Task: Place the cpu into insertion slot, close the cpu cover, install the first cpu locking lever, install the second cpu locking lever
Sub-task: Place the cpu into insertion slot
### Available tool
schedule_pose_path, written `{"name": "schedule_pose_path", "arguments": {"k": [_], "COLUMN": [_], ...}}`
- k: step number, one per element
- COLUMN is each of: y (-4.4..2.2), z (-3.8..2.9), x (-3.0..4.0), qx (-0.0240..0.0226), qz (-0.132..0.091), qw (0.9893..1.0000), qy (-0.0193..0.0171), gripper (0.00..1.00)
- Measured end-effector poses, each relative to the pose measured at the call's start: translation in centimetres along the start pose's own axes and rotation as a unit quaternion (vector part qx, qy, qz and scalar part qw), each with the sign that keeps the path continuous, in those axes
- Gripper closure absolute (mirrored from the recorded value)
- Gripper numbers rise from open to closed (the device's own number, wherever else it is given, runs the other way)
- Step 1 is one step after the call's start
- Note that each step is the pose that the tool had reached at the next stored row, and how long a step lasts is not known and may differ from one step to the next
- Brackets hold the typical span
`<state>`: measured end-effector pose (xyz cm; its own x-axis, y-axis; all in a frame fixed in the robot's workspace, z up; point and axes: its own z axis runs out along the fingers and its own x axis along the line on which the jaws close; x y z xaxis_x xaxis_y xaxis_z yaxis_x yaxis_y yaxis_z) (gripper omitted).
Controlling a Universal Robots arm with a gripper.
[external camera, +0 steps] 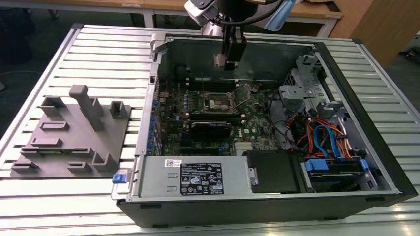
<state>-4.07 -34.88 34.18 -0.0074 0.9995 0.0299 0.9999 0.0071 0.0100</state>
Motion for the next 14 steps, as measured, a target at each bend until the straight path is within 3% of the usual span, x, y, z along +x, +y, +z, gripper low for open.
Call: {"name": "schedule_pose_path", "arguments": {"k": [14], "y": [0.0], "z": [0.48], "x": [-0.01], "qx": [0.0], "qz": [0.0], "qw": [1.0], "qy": [0.0], "gripper": [0.46]}}
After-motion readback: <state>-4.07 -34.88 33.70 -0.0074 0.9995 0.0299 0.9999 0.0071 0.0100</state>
